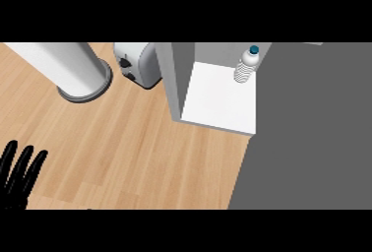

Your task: Pick up the bottled water, place it into the cabinet and close the cabinet

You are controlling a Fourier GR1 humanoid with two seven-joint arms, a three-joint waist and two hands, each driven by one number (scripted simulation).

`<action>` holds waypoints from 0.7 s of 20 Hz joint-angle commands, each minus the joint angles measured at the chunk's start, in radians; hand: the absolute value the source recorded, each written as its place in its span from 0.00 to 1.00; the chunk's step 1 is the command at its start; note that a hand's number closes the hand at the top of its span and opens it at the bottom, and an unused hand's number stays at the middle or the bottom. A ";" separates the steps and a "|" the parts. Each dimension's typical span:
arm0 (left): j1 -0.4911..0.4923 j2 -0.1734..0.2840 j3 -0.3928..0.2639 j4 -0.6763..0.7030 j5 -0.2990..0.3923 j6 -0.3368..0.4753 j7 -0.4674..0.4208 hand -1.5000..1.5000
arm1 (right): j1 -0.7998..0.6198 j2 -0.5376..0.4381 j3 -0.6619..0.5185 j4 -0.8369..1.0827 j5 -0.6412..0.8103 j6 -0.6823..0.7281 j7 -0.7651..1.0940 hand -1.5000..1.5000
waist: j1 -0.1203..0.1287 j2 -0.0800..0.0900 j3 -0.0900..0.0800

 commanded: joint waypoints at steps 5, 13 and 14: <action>-0.011 0.033 0.014 -0.002 0.012 -0.038 0.018 0.00 | -0.182 -0.072 0.111 -0.034 0.069 0.100 0.115 0.00 | 0.059 0.004 -0.011; 0.002 0.048 0.033 0.021 0.024 -0.055 0.023 0.00 | -0.280 -0.072 0.105 -0.020 0.041 0.074 0.155 1.00 | 0.045 -0.002 -0.011; -0.003 0.052 0.040 0.032 0.026 -0.070 0.019 0.00 | -0.301 -0.070 0.099 -0.005 0.034 0.076 0.153 1.00 | 0.056 0.005 -0.013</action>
